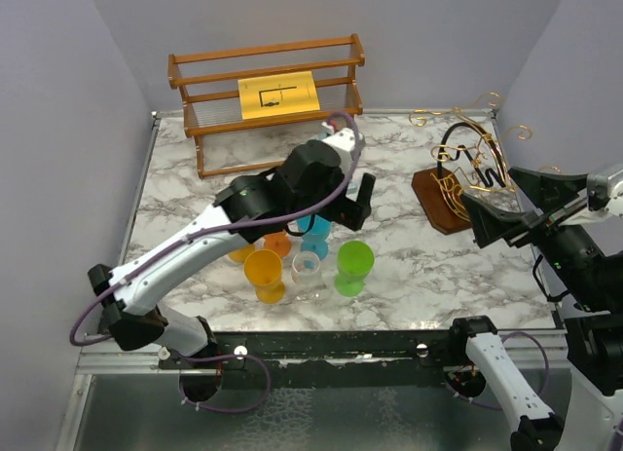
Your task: Take the wine glass off the wine glass rack
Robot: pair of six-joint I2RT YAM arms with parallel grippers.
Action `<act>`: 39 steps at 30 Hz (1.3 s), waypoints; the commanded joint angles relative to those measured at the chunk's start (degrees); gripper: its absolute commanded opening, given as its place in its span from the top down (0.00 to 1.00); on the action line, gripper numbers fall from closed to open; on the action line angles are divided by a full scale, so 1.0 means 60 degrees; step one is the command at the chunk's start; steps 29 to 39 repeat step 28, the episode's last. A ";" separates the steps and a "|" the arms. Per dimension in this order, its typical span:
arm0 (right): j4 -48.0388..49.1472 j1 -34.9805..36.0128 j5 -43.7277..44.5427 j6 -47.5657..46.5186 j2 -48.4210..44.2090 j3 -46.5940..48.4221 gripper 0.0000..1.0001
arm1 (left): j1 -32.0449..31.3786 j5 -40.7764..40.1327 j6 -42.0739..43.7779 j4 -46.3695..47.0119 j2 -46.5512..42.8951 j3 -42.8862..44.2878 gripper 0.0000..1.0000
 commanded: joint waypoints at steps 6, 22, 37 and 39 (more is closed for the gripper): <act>-0.0226 0.0833 0.0913 -0.0879 -0.0219 0.0345 0.01 | 0.0258 -0.3463 0.1531 0.3760 -0.3744 -0.1098 0.01; -0.0052 0.0844 0.2040 -0.0428 -0.0235 0.0364 0.01 | 0.0258 -0.4346 0.1895 0.3848 -0.6563 -0.1710 0.01; -0.0357 0.0840 0.2114 -0.0372 -0.0084 0.0530 0.01 | 0.0259 -0.4324 0.1843 0.3796 -0.6595 -0.1840 0.01; -0.0357 0.0840 0.2114 -0.0372 -0.0084 0.0530 0.01 | 0.0259 -0.4324 0.1843 0.3796 -0.6595 -0.1840 0.01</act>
